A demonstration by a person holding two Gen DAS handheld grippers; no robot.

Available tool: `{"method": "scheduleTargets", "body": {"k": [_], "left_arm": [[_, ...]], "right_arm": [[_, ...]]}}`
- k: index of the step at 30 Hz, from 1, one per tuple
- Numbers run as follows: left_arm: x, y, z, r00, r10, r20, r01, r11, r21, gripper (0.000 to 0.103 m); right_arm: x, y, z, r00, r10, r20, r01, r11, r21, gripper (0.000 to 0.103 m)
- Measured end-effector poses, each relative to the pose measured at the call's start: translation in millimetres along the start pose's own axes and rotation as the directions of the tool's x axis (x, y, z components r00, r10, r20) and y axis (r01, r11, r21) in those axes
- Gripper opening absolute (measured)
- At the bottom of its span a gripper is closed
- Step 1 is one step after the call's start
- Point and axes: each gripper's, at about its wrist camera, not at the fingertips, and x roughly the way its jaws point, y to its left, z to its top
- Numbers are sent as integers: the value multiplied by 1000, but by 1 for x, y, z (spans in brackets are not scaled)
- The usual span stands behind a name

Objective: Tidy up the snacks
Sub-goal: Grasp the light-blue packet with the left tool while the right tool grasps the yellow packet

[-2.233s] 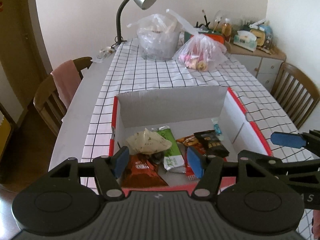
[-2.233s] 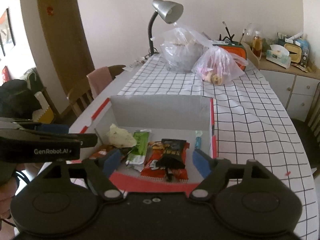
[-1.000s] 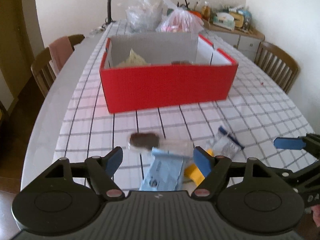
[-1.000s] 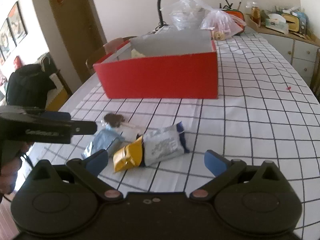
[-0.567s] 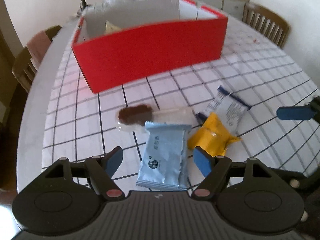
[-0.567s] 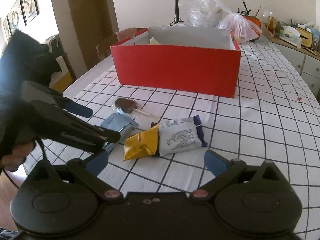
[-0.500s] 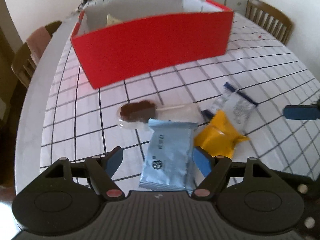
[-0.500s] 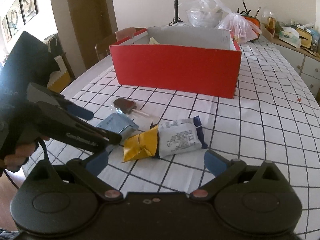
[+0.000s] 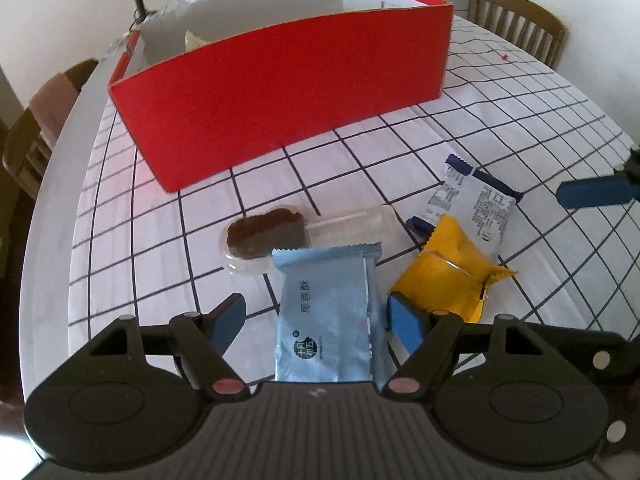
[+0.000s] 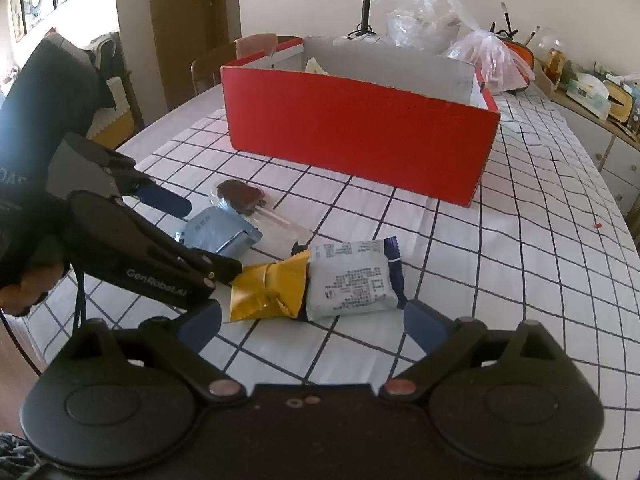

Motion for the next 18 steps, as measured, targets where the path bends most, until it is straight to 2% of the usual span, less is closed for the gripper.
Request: {"method": "scheduleTargets", "body": {"k": [4,6,7,8,13,18], "left_arm": [[1,5,-1,1000,-10,7,11,1000,-29,75],[0,5,-3,1000,-20,18,21,999,-39,65],[-1,5,-4,999,-32,21,33,998,-48,55],[-2,6,-4,999,-45,25,46,997,-58,51],[-3,22,-12,994,-87,73,98,983,-158,47],[-3,47,-22,978,-156,141,192,936,-294,47]], "right_arm": [[3,5,3,1000,0,-8,0,1000,-19,95],[4,11,5,1000,-4,-11,4,999,-40,95],[5,14,7,1000,-8,-13,7,999,-54,94],[6,17,8,1000,-10,-16,8,998,-66,94],[17,29,15,997,-45,-62,37,990,-133,87],[32,42,18,988,-92,-123,63,974,-219,75]]}}
